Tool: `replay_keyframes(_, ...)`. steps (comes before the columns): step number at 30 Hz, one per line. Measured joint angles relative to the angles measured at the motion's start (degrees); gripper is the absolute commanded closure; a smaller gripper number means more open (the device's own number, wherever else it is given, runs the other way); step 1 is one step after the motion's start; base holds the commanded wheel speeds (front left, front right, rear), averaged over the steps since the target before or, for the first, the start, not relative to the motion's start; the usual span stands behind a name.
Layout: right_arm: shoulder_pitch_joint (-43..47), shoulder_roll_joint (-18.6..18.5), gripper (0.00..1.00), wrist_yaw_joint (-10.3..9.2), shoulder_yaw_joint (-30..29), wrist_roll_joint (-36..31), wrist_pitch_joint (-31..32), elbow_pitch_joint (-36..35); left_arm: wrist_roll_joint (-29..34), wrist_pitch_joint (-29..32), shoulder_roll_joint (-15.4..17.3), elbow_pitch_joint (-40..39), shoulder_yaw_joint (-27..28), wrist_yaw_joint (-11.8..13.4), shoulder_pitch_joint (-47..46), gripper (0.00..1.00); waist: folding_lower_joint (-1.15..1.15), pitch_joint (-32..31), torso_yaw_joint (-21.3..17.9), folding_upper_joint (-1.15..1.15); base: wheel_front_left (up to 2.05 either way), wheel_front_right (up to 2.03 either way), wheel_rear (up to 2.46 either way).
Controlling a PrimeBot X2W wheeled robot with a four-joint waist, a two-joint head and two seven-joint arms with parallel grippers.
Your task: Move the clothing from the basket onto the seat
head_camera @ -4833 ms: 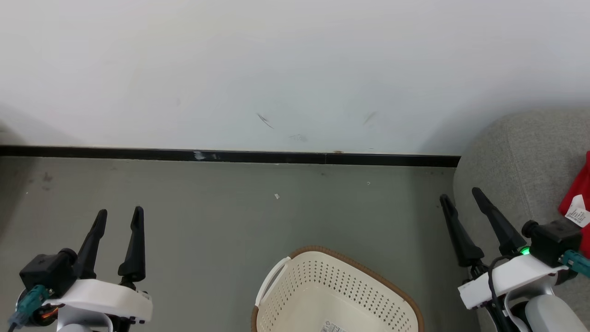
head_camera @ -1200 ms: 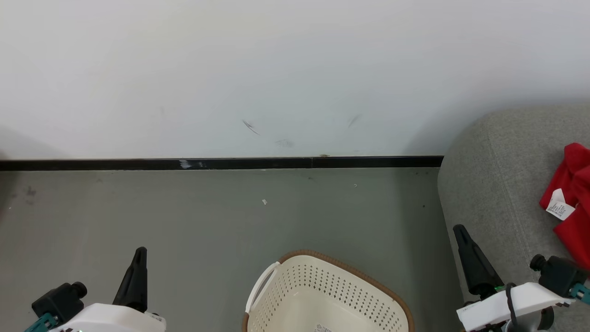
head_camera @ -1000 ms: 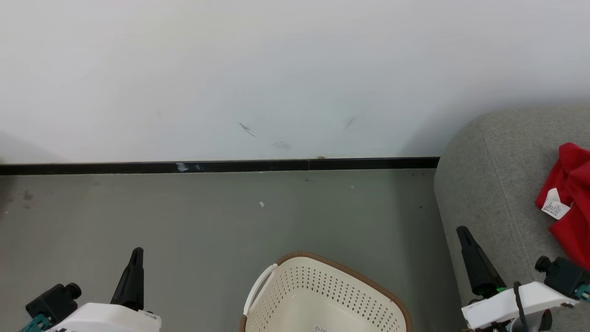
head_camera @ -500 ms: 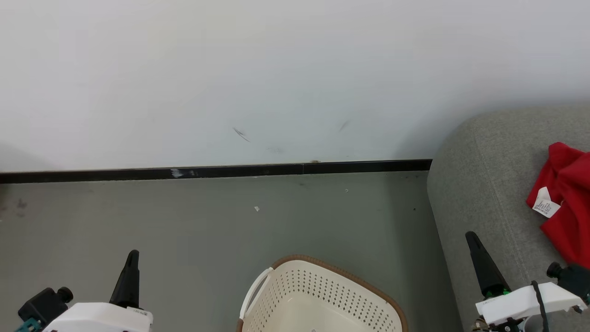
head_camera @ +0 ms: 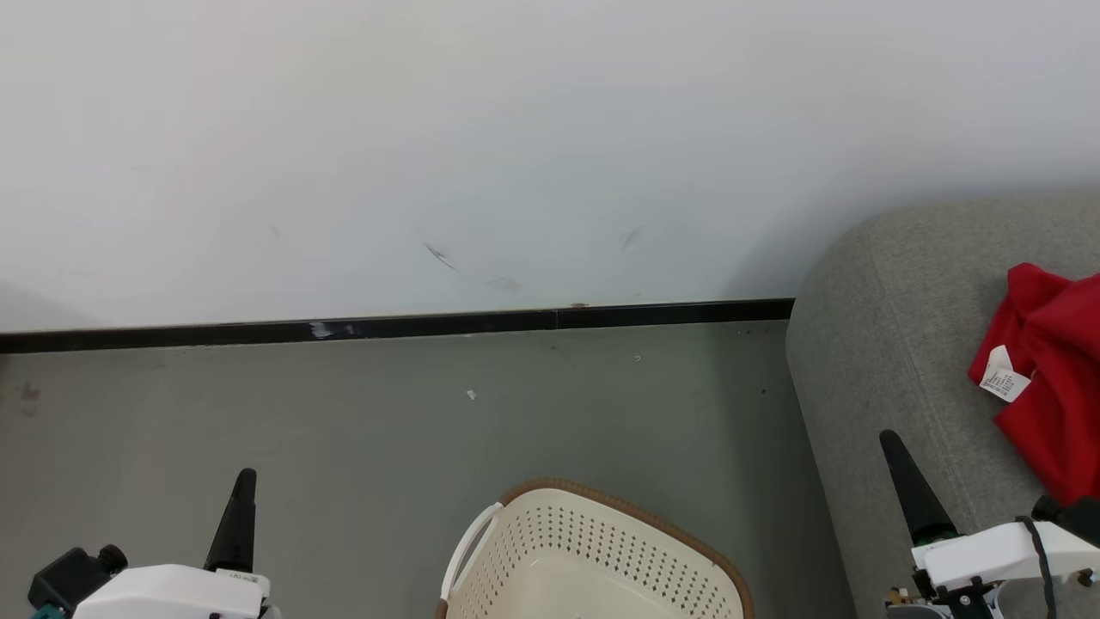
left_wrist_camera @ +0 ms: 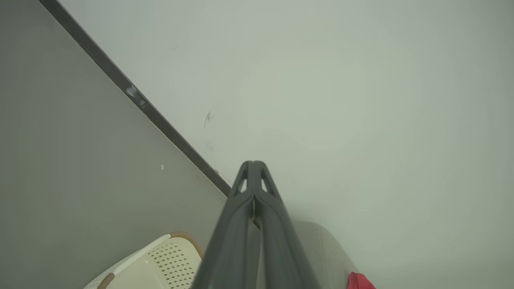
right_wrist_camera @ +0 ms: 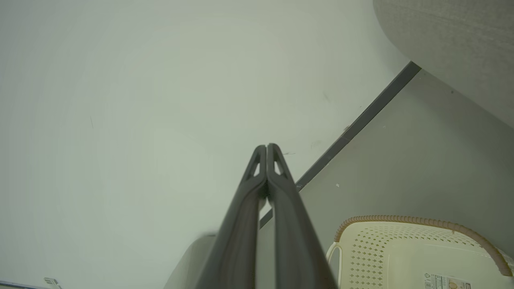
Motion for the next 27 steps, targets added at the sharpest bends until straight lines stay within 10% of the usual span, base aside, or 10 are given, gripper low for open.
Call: replay_keyframes(27,-1.8,-0.7,1.00,0.00,-1.8,22.6,4.2,4.0,-15.4,5.1,-1.9,0.7,3.9,-1.5,-0.6,1.00,-0.05,-0.8,-1.7,0.00,0.00,0.00,0.00)
